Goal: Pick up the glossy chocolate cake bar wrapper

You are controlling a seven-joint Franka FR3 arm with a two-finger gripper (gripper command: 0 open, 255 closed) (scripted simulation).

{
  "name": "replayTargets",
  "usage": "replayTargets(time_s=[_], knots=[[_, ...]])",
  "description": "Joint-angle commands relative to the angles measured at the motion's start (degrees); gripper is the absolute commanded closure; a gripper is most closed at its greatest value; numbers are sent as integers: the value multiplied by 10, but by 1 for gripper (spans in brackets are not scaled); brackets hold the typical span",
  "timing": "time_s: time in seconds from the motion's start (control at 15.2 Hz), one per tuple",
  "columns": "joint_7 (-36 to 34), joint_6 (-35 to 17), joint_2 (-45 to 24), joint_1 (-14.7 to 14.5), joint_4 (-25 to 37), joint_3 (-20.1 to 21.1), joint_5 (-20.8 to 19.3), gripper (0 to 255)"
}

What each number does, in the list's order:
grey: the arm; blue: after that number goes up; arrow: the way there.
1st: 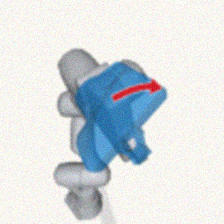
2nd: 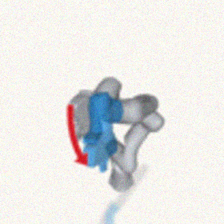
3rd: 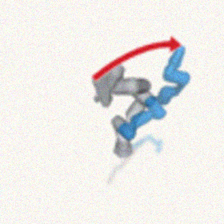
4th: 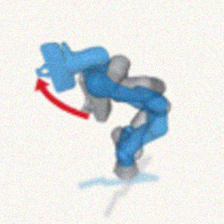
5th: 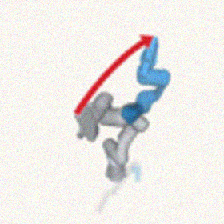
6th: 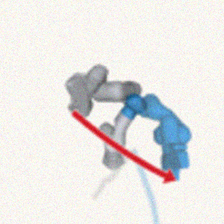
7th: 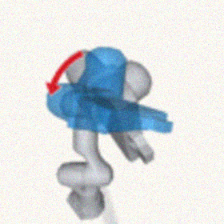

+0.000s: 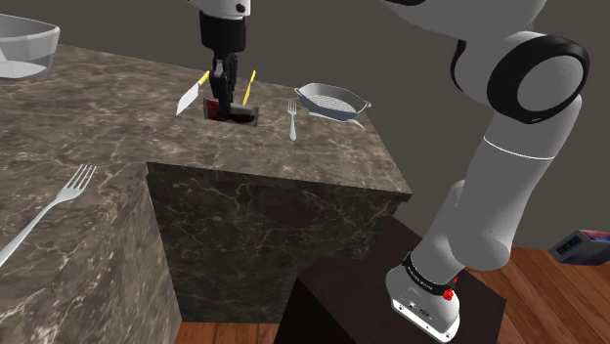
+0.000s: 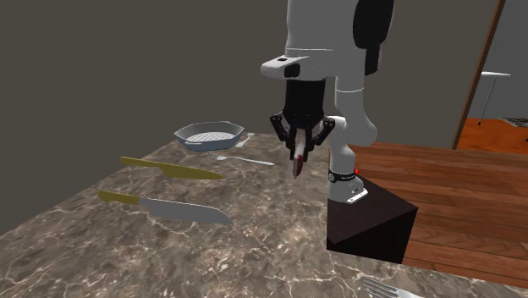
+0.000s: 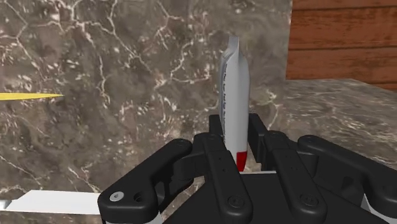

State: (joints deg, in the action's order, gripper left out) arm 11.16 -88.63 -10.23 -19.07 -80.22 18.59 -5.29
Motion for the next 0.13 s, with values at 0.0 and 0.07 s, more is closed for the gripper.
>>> replayTargets(time_s=[0.0, 0.07], knots=[[1, 10, -2, 0, 12, 0, -1, 255], [1, 10, -2, 0, 12, 0, -1, 255]])
